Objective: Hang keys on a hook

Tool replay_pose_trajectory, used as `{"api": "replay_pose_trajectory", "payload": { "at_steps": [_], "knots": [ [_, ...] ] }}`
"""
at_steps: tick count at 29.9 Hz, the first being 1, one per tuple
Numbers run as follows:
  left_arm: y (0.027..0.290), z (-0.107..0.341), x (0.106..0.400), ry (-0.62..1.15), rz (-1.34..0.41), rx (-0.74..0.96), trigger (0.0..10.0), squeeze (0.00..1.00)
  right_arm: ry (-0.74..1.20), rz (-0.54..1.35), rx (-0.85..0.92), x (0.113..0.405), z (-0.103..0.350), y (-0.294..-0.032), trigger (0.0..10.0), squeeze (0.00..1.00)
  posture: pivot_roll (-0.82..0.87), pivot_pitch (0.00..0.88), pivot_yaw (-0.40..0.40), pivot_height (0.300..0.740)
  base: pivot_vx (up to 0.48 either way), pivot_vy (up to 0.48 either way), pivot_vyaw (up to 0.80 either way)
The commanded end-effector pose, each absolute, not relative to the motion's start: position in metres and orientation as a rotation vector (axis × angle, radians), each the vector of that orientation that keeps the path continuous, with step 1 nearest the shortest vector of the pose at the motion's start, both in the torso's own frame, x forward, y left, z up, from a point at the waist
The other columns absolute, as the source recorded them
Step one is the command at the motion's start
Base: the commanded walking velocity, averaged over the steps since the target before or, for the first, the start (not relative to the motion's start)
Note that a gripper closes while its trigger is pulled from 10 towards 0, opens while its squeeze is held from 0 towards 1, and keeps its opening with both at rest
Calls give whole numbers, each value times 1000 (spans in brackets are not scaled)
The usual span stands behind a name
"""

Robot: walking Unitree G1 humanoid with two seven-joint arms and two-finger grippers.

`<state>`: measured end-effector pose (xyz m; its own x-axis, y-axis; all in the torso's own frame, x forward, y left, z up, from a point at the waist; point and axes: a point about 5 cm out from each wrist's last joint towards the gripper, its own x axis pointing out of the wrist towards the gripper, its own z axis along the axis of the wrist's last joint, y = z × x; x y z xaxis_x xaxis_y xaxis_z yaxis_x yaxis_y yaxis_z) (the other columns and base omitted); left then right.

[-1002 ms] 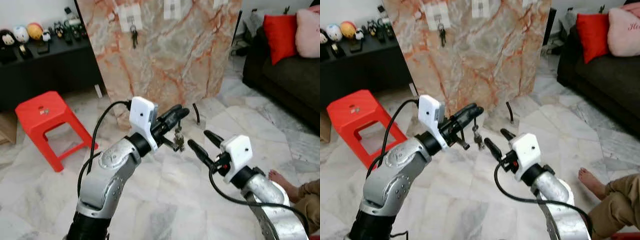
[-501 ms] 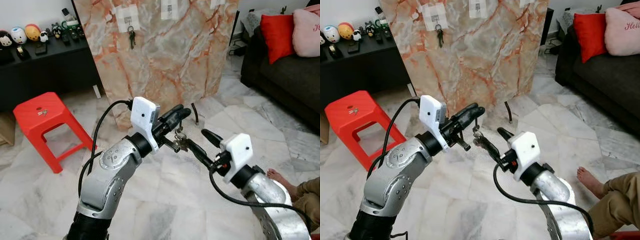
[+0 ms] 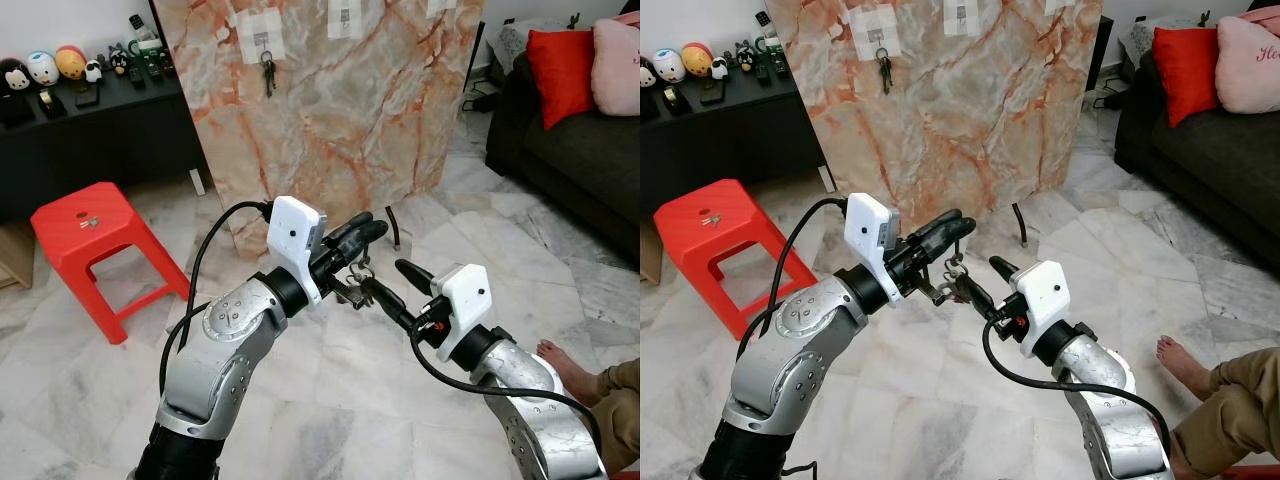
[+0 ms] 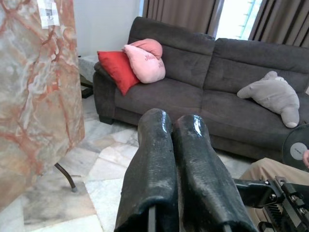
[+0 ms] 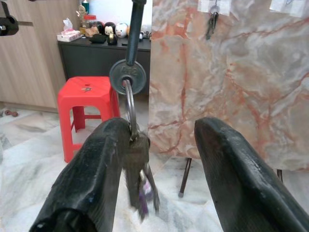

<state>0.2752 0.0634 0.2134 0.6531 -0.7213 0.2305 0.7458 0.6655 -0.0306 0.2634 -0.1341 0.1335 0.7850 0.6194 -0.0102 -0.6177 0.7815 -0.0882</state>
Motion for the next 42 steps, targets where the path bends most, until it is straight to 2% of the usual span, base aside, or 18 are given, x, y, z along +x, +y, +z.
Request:
{"api": "replay_pose_trajectory", "payload": {
  "at_steps": [1, 12, 13, 15, 42],
  "knots": [
    [63, 217, 274, -234, -845, -102, 10000, 0, -36, 712, -72, 264, 135, -130, 10000, 0, -155, 79, 7, 740, 0, 0, 0],
    [63, 217, 273, -235, -846, -93, 10000, 0, -54, 725, -70, 269, 137, -130, 10000, 0, -154, 81, 8, 740, 0, 0, 0],
    [63, 217, 273, -235, -846, -91, 10000, 0, -56, 733, -69, 269, 137, -129, 7686, 0, -154, 81, 9, 740, 0, 0, 0],
    [62, 217, 273, -235, -845, -90, 10000, 0, -57, 739, -63, 269, 136, -128, 0, 0, -152, 82, 9, 740, 0, 0, 0],
    [61, 215, 273, -229, -851, -73, 10000, 0, -39, 768, -57, 270, 129, -126, 0, 0, -151, 80, 9, 740, 0, 0, 0]
  ]
}}
